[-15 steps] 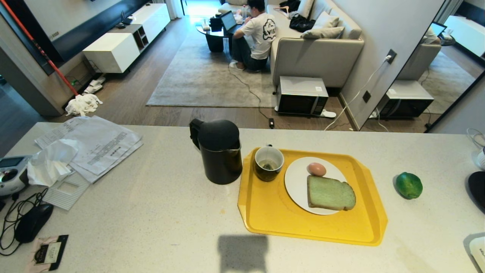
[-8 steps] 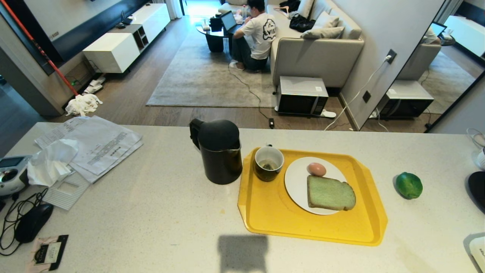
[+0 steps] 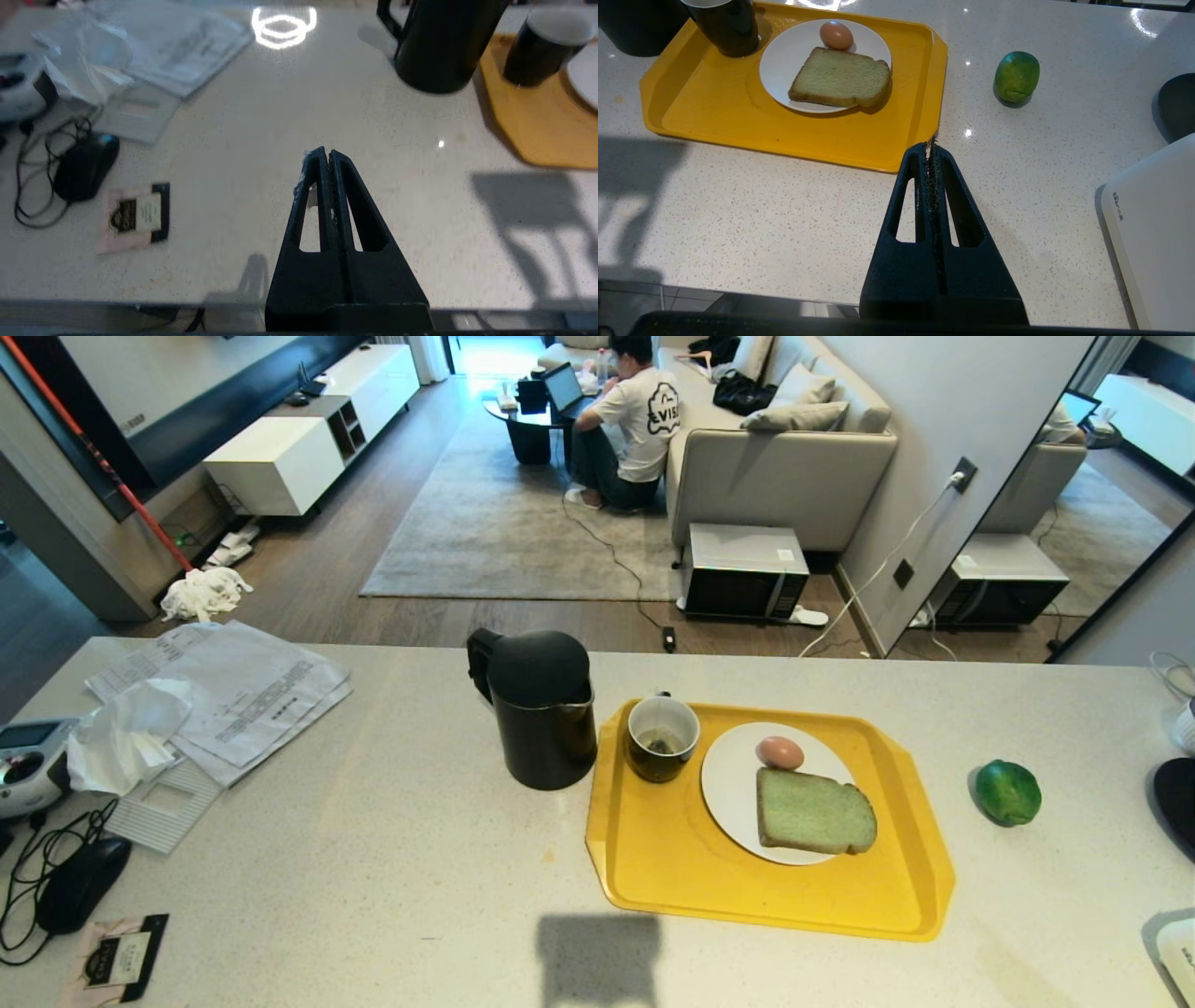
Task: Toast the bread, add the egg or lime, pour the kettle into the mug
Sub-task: Pick up the kettle
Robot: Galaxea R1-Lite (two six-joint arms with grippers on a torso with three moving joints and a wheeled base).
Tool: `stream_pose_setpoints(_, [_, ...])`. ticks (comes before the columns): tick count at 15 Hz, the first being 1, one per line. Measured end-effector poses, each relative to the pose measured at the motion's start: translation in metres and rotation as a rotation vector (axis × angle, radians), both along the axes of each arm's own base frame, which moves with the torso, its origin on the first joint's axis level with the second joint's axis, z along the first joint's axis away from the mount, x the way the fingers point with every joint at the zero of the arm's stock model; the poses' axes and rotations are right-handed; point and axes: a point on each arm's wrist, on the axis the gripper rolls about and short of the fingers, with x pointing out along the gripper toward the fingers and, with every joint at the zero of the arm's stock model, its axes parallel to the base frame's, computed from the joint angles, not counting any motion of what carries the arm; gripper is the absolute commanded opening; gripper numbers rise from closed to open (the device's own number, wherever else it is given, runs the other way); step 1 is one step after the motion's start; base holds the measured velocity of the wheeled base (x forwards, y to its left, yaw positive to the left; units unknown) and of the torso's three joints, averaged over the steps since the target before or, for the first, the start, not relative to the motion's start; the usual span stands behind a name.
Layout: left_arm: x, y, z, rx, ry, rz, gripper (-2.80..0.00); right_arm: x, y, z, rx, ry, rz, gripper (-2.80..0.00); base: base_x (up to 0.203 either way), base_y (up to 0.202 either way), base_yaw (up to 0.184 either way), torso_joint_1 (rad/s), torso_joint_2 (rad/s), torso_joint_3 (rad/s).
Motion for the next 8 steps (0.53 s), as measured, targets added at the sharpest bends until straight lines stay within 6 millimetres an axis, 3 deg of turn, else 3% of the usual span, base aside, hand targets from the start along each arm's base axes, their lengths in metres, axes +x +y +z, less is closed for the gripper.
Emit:
stream_pose_setpoints(2, [-0.004, 0.0, 0.034, -0.017, -0.039, -0.009, -2.8, 0.0, 0.0, 0.0, 0.0, 0.0, 0.0, -2.8, 0.0, 0.0, 0.0, 0.0, 0.0, 0.0])
stream_pose_setpoints(4, [-0.002, 0.001, 0.087, -0.063, -0.084, -0.04, -2.8, 0.0, 0.0, 0.0, 0.0, 0.0, 0.0, -2.8, 0.0, 0.0, 0.0, 0.0, 0.0, 0.0])
stream_pose_setpoints(6, [0.015, 0.001, 0.133, -0.11, -0.09, -0.078, -2.8, 0.0, 0.0, 0.0, 0.0, 0.0, 0.0, -2.8, 0.0, 0.0, 0.0, 0.0, 0.0, 0.0])
stream_pose_setpoints(8, [0.045, -0.002, 0.158, -0.136, -0.07, -0.126, -2.8, 0.0, 0.0, 0.0, 0.0, 0.0, 0.0, -2.8, 0.0, 0.0, 0.0, 0.0, 0.0, 0.0])
